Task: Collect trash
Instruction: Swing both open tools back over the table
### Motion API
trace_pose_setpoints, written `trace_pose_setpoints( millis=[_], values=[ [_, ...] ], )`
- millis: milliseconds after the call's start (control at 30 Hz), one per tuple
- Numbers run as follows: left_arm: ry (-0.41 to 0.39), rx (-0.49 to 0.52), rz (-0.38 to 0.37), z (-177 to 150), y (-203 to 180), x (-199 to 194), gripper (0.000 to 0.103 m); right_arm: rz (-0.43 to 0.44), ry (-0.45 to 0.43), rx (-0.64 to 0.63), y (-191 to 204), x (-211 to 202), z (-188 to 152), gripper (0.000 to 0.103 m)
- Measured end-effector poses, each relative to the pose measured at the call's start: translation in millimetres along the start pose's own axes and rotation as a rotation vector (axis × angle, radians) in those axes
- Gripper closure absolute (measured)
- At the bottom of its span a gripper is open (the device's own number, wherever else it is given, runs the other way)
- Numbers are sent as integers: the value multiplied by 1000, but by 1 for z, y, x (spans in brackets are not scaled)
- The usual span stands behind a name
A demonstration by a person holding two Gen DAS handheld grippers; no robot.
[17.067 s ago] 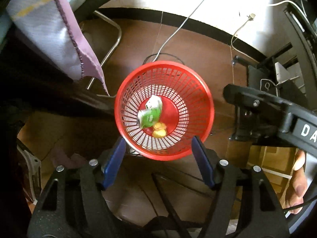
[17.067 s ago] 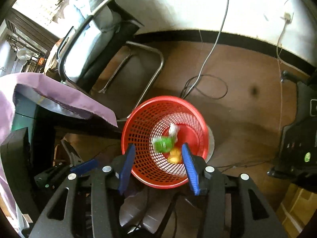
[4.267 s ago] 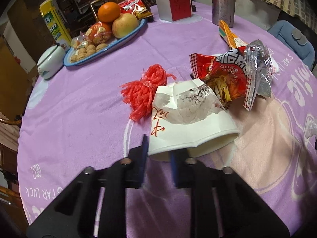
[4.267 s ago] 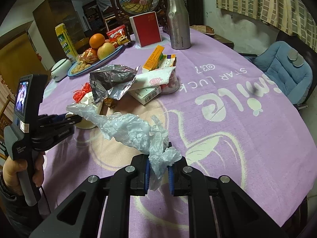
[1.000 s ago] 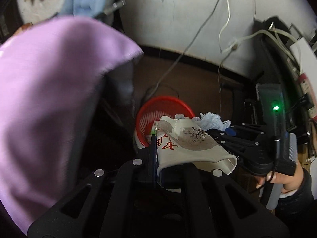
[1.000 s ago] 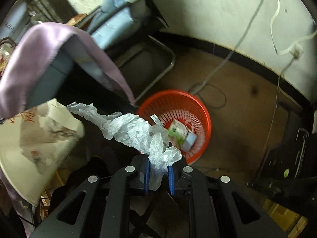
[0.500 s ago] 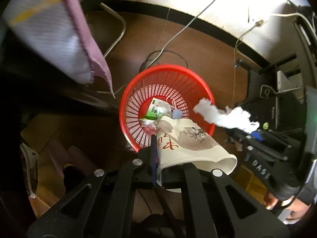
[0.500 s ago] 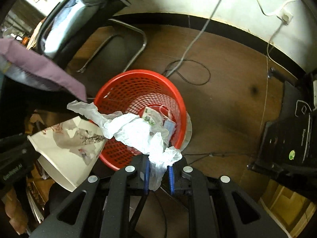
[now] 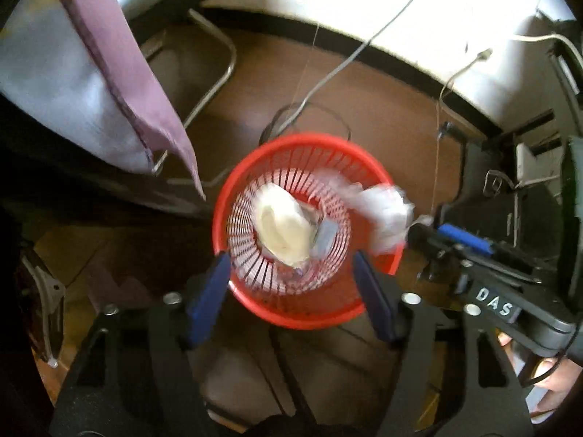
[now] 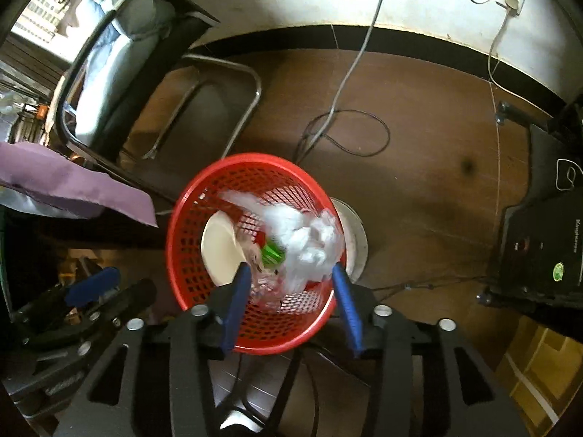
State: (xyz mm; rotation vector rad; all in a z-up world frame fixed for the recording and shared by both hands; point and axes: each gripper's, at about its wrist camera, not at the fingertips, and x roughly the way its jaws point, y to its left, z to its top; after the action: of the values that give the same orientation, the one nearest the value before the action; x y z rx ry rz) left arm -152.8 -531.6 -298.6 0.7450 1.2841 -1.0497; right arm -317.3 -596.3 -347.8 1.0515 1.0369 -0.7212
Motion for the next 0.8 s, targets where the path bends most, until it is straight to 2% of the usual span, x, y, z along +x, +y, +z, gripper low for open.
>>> trace_pose_setpoints(
  millis=[233, 400, 533, 667, 800],
  values=[
    [-20, 31, -3, -12, -3, -22, 33, 6, -37, 23, -8, -26, -7, 52],
    [-69, -20, -50, -36, 7, -42, 25, -20, -76, 30, -12, -49, -11, 43],
    [-79, -8, -34, -50, 8, -54, 25, -85, -67, -25, 1, -68, -16, 43],
    [-113, -18, -58, -65, 9, -73, 25, -92, -107, -69, 17, -98, -26, 41],
    [-164, 13, -45, -80, 5, -101, 24, -110, -153, -94, 34, -128, -35, 39]
  ],
)
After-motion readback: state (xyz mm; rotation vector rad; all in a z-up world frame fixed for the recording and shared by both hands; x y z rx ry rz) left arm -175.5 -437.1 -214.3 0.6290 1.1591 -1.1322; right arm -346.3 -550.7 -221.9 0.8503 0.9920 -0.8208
